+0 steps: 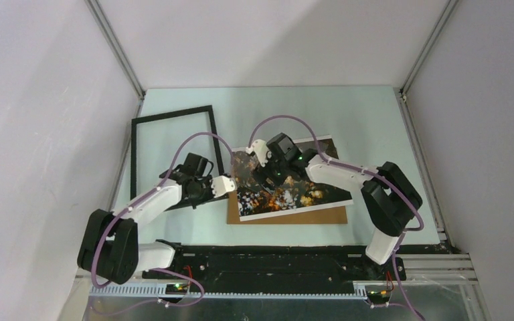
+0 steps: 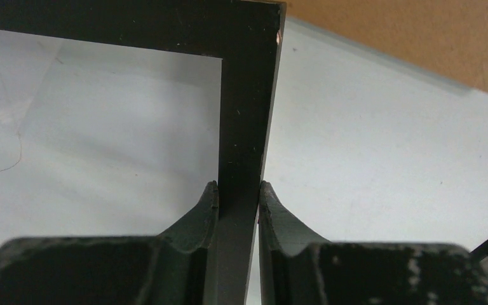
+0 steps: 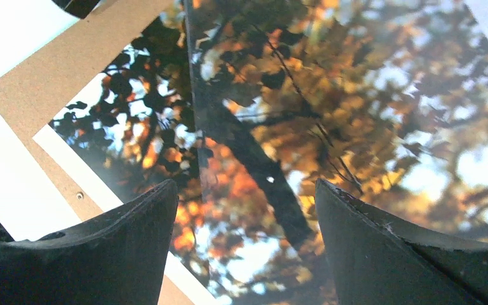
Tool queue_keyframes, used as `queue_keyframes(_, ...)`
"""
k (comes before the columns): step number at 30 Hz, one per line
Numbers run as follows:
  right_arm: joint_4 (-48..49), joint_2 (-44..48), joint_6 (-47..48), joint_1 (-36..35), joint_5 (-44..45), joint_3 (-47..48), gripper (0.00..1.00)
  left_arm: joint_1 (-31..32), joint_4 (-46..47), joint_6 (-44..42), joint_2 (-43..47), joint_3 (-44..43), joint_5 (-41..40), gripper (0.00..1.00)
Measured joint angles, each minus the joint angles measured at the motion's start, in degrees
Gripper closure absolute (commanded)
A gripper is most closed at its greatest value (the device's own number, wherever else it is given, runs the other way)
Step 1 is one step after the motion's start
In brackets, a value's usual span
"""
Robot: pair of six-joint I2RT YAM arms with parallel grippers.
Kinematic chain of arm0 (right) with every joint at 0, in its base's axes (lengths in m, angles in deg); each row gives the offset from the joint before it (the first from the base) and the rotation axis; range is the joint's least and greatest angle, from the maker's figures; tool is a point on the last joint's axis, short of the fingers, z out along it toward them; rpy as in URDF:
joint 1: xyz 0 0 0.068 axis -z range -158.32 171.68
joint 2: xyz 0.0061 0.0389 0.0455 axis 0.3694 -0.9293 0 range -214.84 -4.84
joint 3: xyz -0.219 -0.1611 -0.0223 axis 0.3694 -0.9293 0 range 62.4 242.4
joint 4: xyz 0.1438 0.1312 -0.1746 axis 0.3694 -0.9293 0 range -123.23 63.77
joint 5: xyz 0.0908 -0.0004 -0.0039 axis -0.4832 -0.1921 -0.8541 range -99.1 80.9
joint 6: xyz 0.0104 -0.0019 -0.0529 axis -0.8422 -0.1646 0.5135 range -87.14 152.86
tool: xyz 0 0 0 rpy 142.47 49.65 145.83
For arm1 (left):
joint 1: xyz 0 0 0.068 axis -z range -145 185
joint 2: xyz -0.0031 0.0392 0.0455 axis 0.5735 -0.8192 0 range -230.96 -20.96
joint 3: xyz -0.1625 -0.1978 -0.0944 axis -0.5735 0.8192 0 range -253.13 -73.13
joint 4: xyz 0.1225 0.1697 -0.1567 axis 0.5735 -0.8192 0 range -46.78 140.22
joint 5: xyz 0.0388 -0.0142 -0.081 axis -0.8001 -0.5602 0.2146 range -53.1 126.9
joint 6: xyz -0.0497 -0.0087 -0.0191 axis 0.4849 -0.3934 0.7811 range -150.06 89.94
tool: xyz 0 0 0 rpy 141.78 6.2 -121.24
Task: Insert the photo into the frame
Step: Move the photo frame to the center of the board, then move the photo frame item to the center of the board.
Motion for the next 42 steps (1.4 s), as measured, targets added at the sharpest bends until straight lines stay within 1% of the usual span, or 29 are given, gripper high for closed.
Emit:
queue_keyframes(6, 4.26, -3.80, -2.03, -3.87, 2.05, 0.00, 0.18, 0.00, -0.44, -5.55, 4.09, 4.48, -0.28, 1.00)
queue_keyframes(14, 14.82, -8.04, -6.64, -6.99, 5.73, 0.26, 0.17, -0.55, -1.07, -7.78, 7.74, 7.32, -1.09, 1.00)
queue_keyframes(20, 18.29, -15.02, -7.80, -9.14, 6.91, 7.26, 0.17, -2.45, -1.42, -8.44, 9.18, 7.65, -0.92, 1.00)
queue_keyframes(29, 18.60, -22.82, -8.20, -9.57, 9.53, 14.38, 0.18, -4.31, -2.49, -10.84, 13.46, 9.57, -0.50, 1.00)
queue_keyframes(42, 17.31, -23.39, -8.02, -9.75, 18.69, 16.13, 0.21, -4.66, -2.03, -12.22, 13.88, 10.56, 1.14, 1.00)
